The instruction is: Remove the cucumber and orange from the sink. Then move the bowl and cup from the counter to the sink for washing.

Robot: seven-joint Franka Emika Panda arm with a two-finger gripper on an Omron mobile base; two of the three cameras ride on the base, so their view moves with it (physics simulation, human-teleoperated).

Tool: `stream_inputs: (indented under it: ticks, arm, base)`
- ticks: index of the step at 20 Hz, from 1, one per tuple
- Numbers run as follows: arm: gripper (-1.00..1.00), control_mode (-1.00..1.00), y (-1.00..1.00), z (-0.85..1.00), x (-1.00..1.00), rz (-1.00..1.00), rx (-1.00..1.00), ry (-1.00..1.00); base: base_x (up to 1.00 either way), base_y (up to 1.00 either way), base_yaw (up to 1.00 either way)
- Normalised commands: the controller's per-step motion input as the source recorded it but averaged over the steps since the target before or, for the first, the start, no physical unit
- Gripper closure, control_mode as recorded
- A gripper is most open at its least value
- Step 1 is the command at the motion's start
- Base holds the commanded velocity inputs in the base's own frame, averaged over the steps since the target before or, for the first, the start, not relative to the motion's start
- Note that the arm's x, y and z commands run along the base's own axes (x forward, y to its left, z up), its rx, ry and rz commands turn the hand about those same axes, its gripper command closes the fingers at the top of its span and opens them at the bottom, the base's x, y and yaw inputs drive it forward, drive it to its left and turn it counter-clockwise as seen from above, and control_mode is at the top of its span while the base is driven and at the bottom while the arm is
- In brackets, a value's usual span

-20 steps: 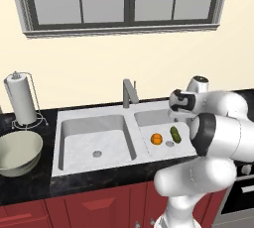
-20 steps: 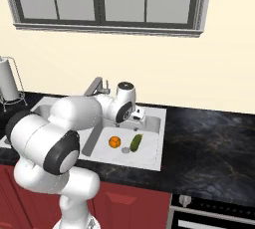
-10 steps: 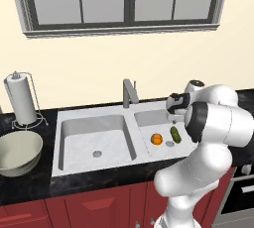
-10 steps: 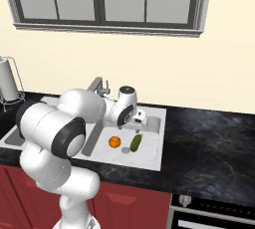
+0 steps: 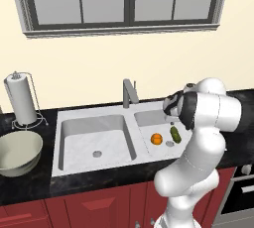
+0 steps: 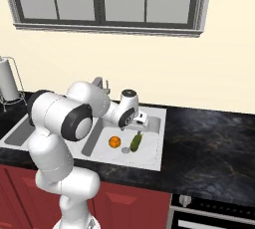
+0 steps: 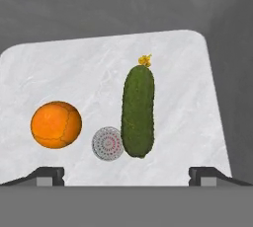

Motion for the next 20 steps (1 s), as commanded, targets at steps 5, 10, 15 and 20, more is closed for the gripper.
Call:
stream_inputs:
  ticks: [5,10,15,20]
  arm:
    - [-1.0,-1.0,-0.06,-0.24,0.27,0.0,0.0,0.04]
    - [-1.0,-1.0,-0.03,-0.26,0.24,0.0,-0.01,0.08]
    - [-1.0,-1.0,-0.03,-0.26,0.19,0.0,0.0,0.12]
    - [-1.0,-1.0,-0.05,-0.25,0.14,0.0,0.0,0.1]
  base:
    - [0.0,0.0,0.0]
    - [0.0,0.0,0.0]
    - [0.0,0.0,0.0]
    - [0.0,0.0,0.0]
